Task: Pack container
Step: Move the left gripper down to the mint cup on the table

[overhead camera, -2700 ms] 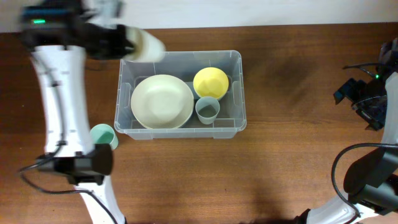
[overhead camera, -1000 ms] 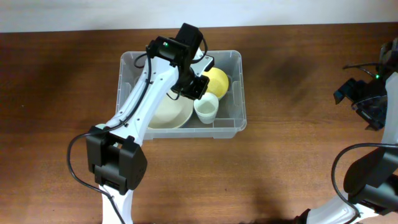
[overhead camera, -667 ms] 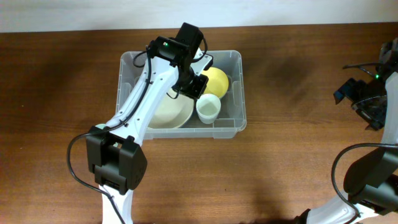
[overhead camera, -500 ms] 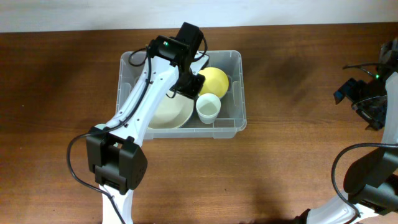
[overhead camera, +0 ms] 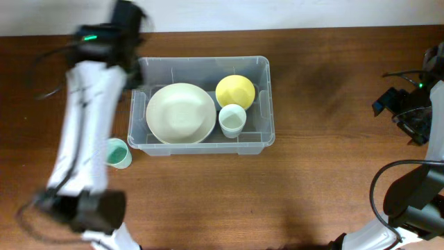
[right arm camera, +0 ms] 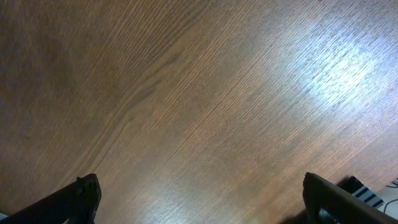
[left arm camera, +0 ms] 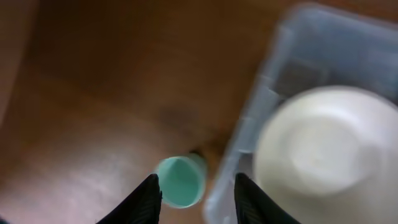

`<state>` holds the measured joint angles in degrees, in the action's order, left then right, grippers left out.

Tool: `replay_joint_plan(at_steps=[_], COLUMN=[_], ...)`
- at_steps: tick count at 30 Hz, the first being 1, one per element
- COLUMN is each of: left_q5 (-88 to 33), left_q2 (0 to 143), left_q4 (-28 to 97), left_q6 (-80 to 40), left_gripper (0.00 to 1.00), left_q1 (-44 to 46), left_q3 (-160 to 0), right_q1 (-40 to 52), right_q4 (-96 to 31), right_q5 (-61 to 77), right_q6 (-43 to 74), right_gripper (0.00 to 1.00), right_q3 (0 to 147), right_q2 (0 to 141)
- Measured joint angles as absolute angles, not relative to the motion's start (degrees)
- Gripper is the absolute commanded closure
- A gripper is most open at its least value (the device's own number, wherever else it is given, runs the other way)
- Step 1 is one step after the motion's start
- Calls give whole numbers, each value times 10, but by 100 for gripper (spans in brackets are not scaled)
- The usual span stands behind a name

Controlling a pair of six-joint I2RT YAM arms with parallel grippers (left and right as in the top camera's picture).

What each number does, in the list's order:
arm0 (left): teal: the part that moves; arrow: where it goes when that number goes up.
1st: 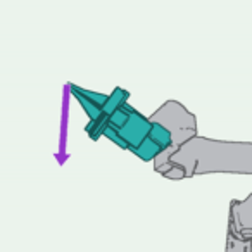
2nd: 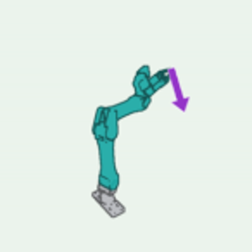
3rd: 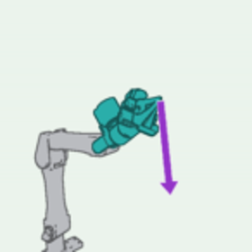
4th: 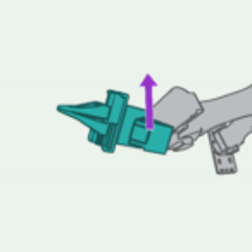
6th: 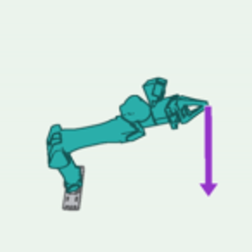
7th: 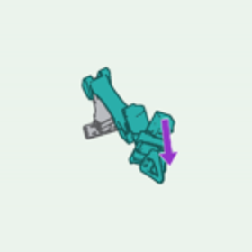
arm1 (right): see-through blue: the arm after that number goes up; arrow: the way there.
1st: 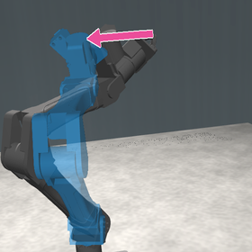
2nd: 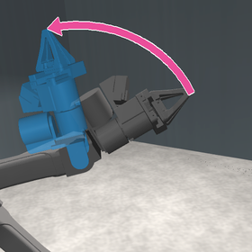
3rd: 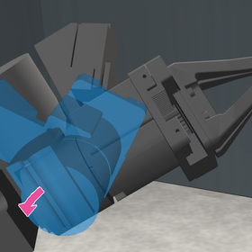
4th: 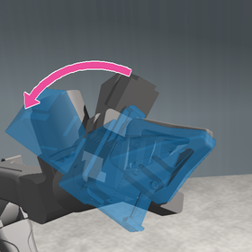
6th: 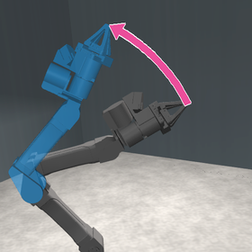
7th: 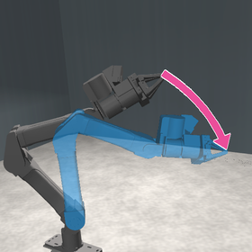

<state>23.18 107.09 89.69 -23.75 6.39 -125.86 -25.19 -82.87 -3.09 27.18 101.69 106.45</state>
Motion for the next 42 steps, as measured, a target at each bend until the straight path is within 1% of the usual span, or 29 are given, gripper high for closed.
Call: replay_joint_plan(at_steps=[5, 10, 16, 19, 24, 25, 28, 35, 42], left_q5=[222, 203, 167, 145, 91, 83, 68, 58, 51], left_q2=[971, 921, 914, 918, 920, 921, 922, 922, 922], left_q4=[946, 966, 950, 905, 791, 770, 722, 653, 609], left_q6=[-288, -321, -351, -359, -363, -363, -365, -359, -327], left_gripper=[60, 60, 60, 60, 60, 55, 54, 53, 53], left_q1=[-39, -113, -167, -181, -185, -185, -185, -185, -185], left_q3=[-1268, -1256, -1147, -1061, -908, -879, -816, -724, -695], right_q1=[-252, -252, -252, -252, -252, -252, -252, -252, -252], right_q4=[-828, -829, -829, -829, -829, -829, -829, -829, -829], right_q5=[-31, -31, -31, -31, -31, -31, -31, -31, -31], right_q6=[272, 272, 272, 272, 272, 272, 272, 272, 272], right_gripper=[1, 1, 1, 1, 1, 1, 1, 1, 1], right_q3=[1017, 1017, 1017, 1017, 1017, 1017, 1017, 1017, 1017], right_q2=[1065, 1065, 1065, 1065, 1065, 1065, 1065, 1065, 1065])
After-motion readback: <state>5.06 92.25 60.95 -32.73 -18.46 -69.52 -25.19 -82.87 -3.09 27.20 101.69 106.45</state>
